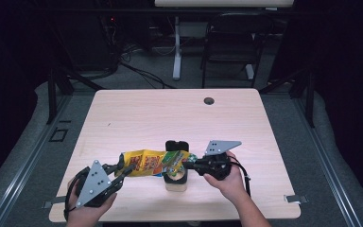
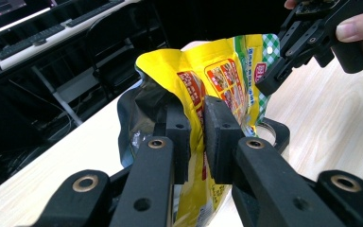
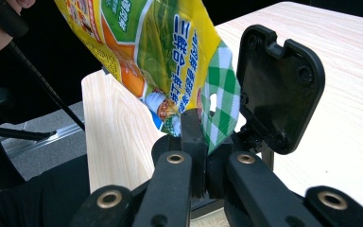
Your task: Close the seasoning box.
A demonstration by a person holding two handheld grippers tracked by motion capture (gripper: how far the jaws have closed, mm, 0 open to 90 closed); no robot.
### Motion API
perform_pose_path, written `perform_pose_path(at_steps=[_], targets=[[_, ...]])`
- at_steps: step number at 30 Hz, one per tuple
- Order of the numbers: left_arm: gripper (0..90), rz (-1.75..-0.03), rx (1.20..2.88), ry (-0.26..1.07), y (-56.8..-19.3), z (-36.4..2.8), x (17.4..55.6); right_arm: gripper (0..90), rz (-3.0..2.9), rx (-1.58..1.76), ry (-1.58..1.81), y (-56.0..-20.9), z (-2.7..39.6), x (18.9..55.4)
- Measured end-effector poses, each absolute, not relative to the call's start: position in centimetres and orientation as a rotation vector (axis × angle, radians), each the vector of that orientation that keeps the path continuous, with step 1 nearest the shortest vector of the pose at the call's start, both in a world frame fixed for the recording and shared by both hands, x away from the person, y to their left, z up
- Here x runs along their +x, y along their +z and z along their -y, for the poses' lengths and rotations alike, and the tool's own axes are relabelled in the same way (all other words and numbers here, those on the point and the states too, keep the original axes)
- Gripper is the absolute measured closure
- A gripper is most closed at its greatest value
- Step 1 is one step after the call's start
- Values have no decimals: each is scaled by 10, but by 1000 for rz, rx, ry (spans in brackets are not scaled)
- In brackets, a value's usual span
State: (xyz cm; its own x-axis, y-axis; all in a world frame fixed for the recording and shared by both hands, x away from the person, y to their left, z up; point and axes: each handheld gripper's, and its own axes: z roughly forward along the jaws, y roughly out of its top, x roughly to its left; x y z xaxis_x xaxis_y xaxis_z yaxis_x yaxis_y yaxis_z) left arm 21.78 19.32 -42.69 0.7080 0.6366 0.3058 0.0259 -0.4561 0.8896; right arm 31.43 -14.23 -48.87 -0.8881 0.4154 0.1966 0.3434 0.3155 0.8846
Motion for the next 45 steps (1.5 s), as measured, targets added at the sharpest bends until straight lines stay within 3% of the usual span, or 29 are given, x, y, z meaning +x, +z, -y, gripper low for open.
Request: perform_pose_path(at_steps=[45], targets=[[809, -533, 1917, 767, -428, -194, 221, 900, -2516, 695, 1618, -484, 142, 312]])
